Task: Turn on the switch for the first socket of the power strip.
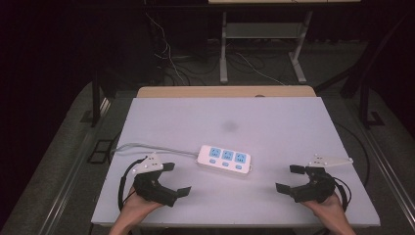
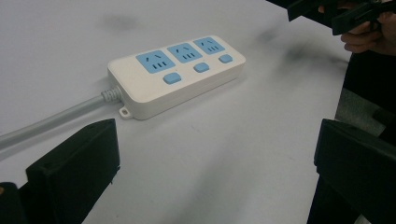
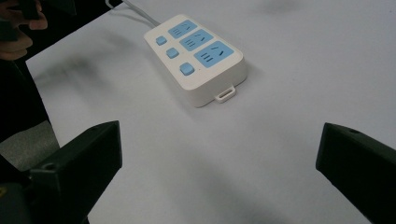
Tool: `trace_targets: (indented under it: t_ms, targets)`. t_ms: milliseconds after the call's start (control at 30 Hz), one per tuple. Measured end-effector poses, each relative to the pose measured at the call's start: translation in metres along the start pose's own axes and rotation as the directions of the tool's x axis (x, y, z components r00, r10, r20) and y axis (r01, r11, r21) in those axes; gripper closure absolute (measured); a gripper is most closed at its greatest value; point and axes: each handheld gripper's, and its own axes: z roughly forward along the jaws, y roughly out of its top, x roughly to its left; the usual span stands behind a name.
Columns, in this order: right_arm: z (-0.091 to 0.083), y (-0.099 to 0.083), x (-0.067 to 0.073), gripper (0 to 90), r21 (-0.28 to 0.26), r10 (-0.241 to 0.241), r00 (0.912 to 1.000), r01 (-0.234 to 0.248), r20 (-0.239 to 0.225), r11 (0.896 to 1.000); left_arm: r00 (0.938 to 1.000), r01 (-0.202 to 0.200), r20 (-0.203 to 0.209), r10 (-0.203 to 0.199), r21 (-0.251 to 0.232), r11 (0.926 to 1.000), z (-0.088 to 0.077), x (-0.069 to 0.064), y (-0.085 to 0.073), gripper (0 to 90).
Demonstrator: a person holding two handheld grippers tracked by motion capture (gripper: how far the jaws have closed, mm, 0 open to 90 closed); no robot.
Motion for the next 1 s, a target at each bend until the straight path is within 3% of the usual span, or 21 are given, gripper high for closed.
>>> trace_targets:
  t_ms: [467,1000]
  targets:
    - [-0.001,-0.001,0.000,0.0,0.000,0.002,1.0000,-0.002,0.003,1.000,0.9999,-0.012,-0.001,0.012,0.036,0.9993,0.004,0.007,0.020,0.0]
    - [-0.001,-0.001,-0.001,0.0,-0.002,0.002,1.0000,-0.002,0.003,1.000,0.9997,-0.021,0.013,0.021,0.066,0.9976,0.020,0.014,0.044,0.0]
